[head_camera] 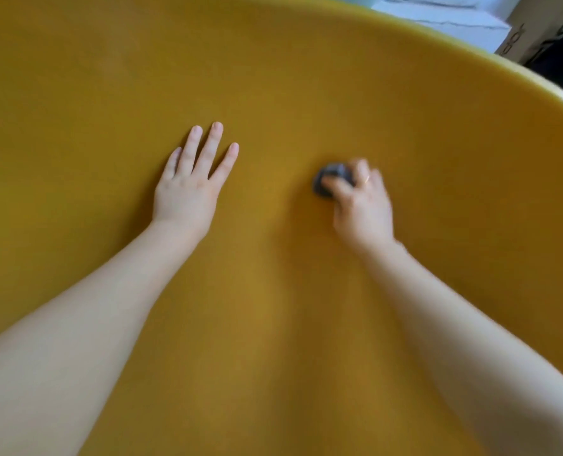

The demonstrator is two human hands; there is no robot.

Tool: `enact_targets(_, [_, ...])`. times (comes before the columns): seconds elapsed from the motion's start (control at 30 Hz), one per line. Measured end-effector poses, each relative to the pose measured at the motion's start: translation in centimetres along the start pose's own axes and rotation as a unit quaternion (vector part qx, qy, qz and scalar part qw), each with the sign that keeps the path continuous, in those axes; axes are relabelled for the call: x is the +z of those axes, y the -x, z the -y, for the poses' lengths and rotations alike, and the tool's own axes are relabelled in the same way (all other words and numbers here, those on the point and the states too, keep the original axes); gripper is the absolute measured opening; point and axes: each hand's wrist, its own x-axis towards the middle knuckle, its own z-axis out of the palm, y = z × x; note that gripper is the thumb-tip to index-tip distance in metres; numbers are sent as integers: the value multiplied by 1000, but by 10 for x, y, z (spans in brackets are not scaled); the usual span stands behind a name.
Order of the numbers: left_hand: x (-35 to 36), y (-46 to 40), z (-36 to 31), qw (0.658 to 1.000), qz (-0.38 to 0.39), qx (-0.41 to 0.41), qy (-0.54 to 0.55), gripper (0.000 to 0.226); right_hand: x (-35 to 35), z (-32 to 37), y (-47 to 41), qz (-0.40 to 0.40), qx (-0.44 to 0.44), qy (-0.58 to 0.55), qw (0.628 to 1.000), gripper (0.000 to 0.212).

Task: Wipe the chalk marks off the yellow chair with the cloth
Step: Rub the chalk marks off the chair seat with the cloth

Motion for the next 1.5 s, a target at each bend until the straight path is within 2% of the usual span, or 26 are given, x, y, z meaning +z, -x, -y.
enact_targets(0.13, [-5, 8, -1, 1000, 7, -2, 23, 97, 6, 45, 75, 161, 69, -73, 982, 36])
enact_targets(0.17, [-6, 14, -2, 999, 11, -3, 30, 91, 3, 47, 75, 186, 59, -82, 977, 35])
enact_targets(0.23, [-2, 32, 1, 997, 29, -18, 65, 84, -6, 37, 62, 218, -22, -71, 973, 32])
enact_targets(0.3, [9, 56, 11, 992, 62, -45, 105, 95, -11, 19, 42, 198, -64, -16, 978, 34])
enact_targets(0.33, [16, 67, 18, 988, 82, -57, 115, 103, -13, 13, 33, 174, -40, 10, 984, 35])
enact_targets(0.43, [32, 88, 39, 981, 133, -86, 114, 118, -5, 23, 23, 127, 109, 24, 986, 34])
enact_targets(0.53, [41, 90, 46, 979, 149, -76, 118, 127, 20, 77, 34, 107, 233, -43, 966, 32])
enact_targets(0.67, [48, 90, 48, 985, 113, -61, 117, 131, 50, 167, 52, 86, 224, -137, 961, 46])
enact_targets(0.77, [50, 90, 49, 987, 89, -57, 119, 132, 51, 203, 57, 96, 163, -161, 969, 50])
enact_targets(0.83, [50, 89, 50, 988, 85, -58, 115, 132, 48, 193, 51, 131, 100, -165, 972, 46])
enact_targets(0.9, [48, 89, 49, 990, 82, -54, 101, 132, 42, 159, 34, 128, 122, -158, 972, 42])
enact_targets(0.97, [47, 88, 48, 991, 83, -52, 89, 132, 32, 111, 6, 34, 236, -126, 963, 39])
enact_targets(1.03, [42, 84, 47, 992, 77, -46, 89, 130, 17, 72, -21, -50, 350, -104, 930, 38])
enact_targets(1.13, [37, 69, 56, 998, -47, -5, 47, 131, 18, 68, -45, -103, 413, -109, 898, 35])
enact_targets(1.2, [37, 56, 68, 993, -112, 0, 43, 132, 32, 94, -54, -113, 397, -135, 901, 35])
enact_targets(1.3, [28, 42, 85, 992, -117, -18, 32, 143, 51, 160, -62, -108, 290, -198, 930, 36])
enact_targets(1.4, [30, 37, 93, 990, -127, -36, 51, 140, 58, 227, -59, -75, 168, -250, 951, 36])
enact_targets(1.5, [32, 35, 97, 988, -144, -43, 45, 134, 54, 234, -60, -32, 94, -267, 958, 41])
